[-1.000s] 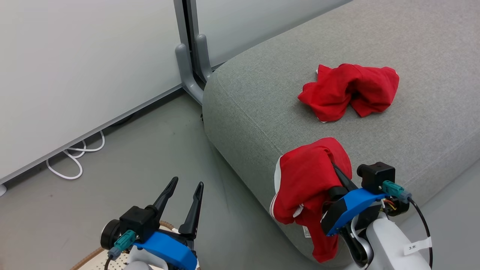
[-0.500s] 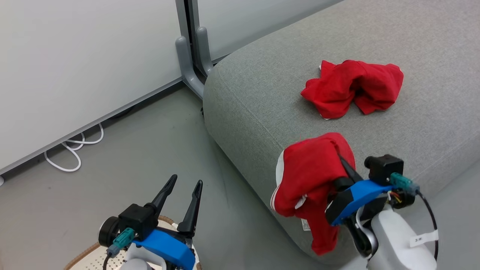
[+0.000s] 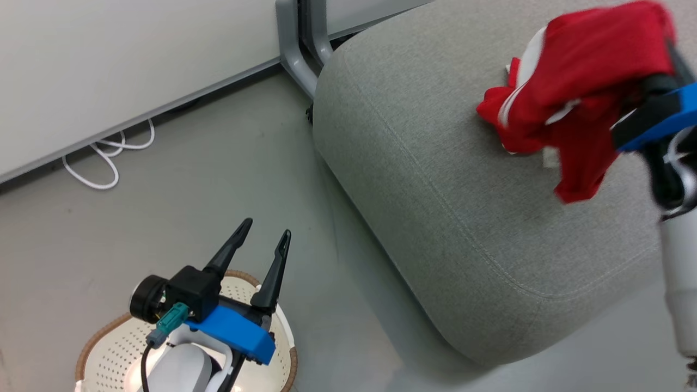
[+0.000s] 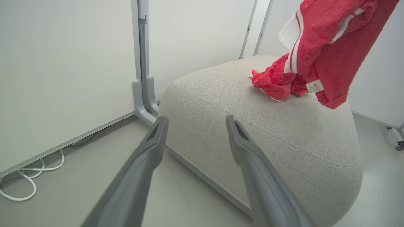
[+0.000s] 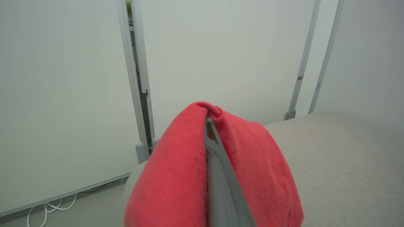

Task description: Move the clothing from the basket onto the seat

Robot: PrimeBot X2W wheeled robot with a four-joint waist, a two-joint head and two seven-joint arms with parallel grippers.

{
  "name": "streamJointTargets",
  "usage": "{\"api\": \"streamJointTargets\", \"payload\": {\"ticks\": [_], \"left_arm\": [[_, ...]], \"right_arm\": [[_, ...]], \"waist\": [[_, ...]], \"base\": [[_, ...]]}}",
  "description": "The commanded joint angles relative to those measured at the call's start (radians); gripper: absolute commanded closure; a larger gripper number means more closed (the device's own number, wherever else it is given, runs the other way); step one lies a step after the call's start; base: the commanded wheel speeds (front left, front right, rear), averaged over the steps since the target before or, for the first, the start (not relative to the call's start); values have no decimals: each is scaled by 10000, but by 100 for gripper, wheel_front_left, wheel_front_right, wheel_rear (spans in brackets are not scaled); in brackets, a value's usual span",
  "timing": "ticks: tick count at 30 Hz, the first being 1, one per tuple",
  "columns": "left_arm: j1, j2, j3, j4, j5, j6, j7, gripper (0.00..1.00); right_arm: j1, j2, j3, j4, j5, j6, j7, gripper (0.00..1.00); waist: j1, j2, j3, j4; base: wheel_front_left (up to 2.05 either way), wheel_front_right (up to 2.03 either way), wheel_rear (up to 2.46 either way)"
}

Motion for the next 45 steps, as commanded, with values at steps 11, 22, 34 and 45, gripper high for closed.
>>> {"api": "streamJointTargets", "payload": {"ticks": [11,22,34,45], "left_arm": [[-1693,634,-353,-673,404,-15,-26,0],[-2903,892,-111,-1334,798,-4,-26,0],[-2754,736,92,-1389,931,-8,-26,0],[-2718,609,64,-1274,899,-12,-26,0]], "right_arm": [[-1971,-1787,-2899,-378,-106,3,170,100],[-1590,-1789,-4612,1922,-596,1,-1204,100],[-2199,-1925,-4542,3896,-804,1,-2014,92],[-2368,-2042,-4138,4528,-716,1,-2192,0]], "waist": [[-1,0,2667,1442],[-1,0,4584,2436],[-1,0,4792,2659],[-1,0,4619,2602]], "base": [[0,0,0],[0,0,0],[0,0,0],[0,0,0]]}}
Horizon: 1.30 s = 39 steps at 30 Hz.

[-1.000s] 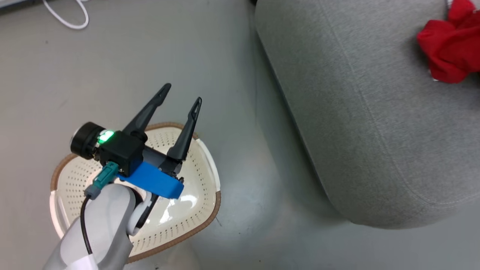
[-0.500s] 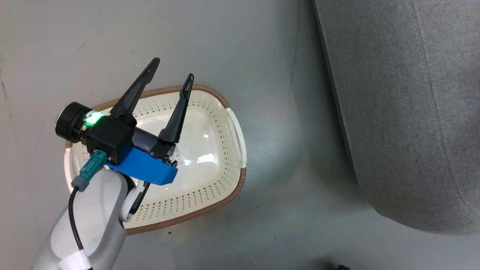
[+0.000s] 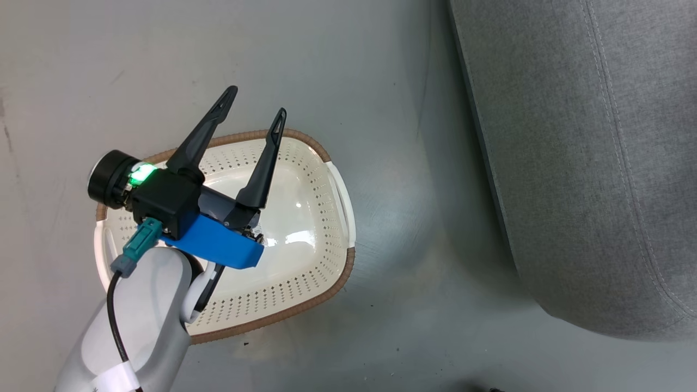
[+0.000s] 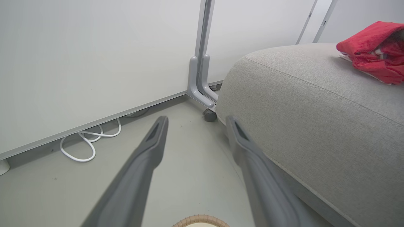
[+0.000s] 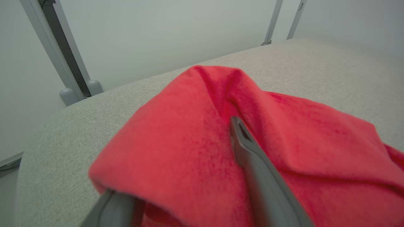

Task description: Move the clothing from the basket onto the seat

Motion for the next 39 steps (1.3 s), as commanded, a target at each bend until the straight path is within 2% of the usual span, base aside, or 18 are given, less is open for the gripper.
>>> {"api": "streamJointTargets", "payload": {"ticks": [1,12,22,30,39], "left_arm": [[77,-10,24,30,-37,-12,-29,0],[197,-260,-7,171,-151,-14,-28,0],[994,-872,16,569,-455,-14,-29,0],[2069,-1321,424,885,-709,-15,-29,0],[3254,-1562,1091,1189,-735,-15,-28,0]], "right_arm": [[-92,-58,39,57,44,1,-53,0],[354,-125,396,59,82,1,-197,0],[1984,-161,1137,-737,60,1,-247,0],[3880,480,1691,-2011,203,1,11,0],[6088,1314,2302,-3942,76,1,548,0]], "waist": [[-1,0,-27,-2],[-1,0,-552,111],[-1,0,-2267,532],[-1,0,-3940,868],[-1,0,-5390,1161]], "base": [[0,0,0],[0,0,0],[0,0,0],[0,0,0],[0,0,0]]}}
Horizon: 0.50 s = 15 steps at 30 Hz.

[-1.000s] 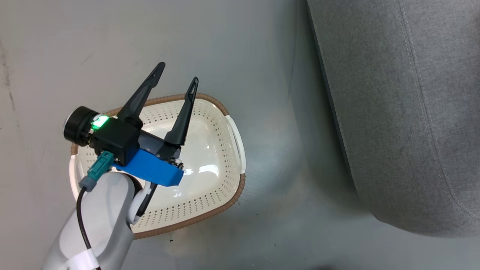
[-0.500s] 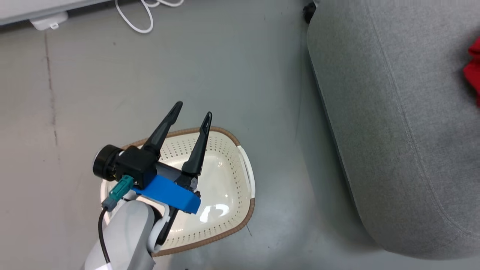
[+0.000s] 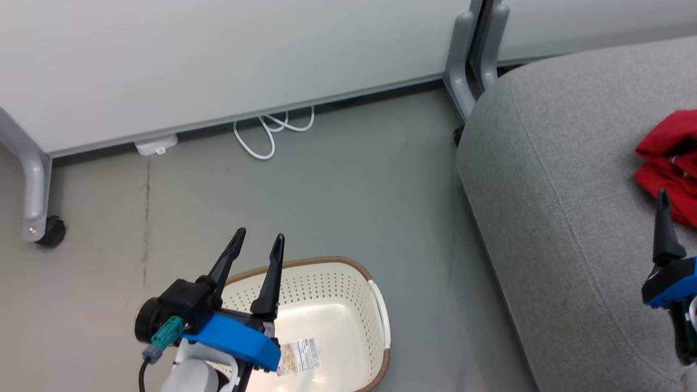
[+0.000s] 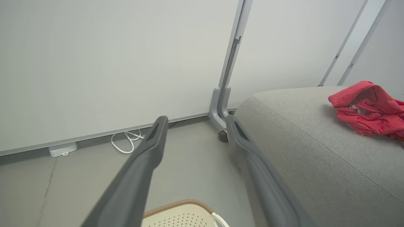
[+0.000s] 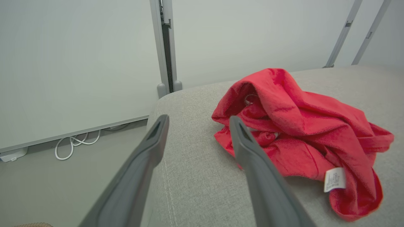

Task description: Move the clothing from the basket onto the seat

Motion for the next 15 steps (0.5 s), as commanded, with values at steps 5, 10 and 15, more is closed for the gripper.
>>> {"api": "streamJointTargets", "payload": {"ticks": [5,10,15], "left_arm": [[737,-72,576,130,72,-15,-29,0],[1243,-229,1151,178,167,-15,-29,0],[1482,-354,1378,294,230,-15,-28,0]], "right_arm": [[1363,532,359,-1217,-194,1,253,0],[2380,1186,520,-2338,-435,1,346,0],[3171,1755,556,-3224,-518,3,455,0]], "waist": [[2,0,-1132,429],[2,0,-1504,683],[2,0,-1722,1092]], "base": [[0,0,0],[0,0,0],[0,0,0]]}}
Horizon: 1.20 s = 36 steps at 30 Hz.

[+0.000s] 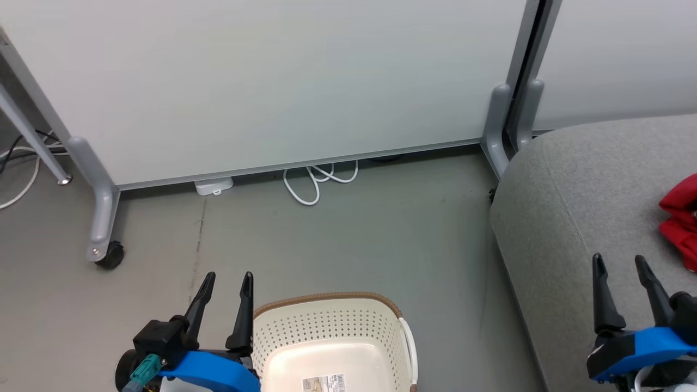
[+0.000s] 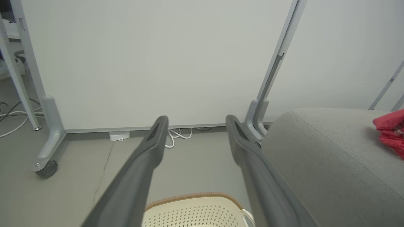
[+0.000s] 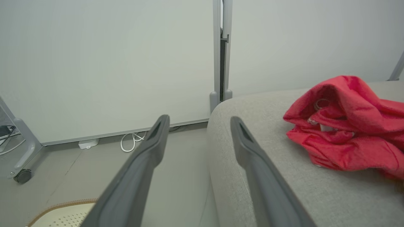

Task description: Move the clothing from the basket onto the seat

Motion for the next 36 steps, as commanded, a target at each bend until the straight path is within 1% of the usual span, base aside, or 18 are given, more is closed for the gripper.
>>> {"api": "streamJointTargets", "payload": {"ticks": [1,9,13,17,24,36], "left_arm": [[130,-55,79,8,32,-15,-27,0],[196,-85,352,184,64,-15,-27,0],[168,-46,415,252,83,-15,-26,0],[22,-40,366,296,119,-15,-26,0],[-100,-9,294,328,165,-15,-26,0],[-128,30,263,447,138,-15,-26,0]], "right_arm": [[232,92,42,-190,-10,1,42,0],[823,410,383,-868,-149,3,111,0],[897,449,666,-996,-116,1,157,0],[986,478,722,-1028,-168,1,181,0],[986,485,821,-835,49,1,121,0],[859,486,956,-439,250,1,-52,0]], "waist": [[3,-1,-123,215],[3,-1,-221,671],[3,-1,-208,792],[3,-1,-184,960],[3,-1,-123,1109],[3,-1,-162,1106]], "base": [[0,0,0],[0,0,0],[0,0,0],[0,0,0],[0,0,0],[0,0,0]]}}
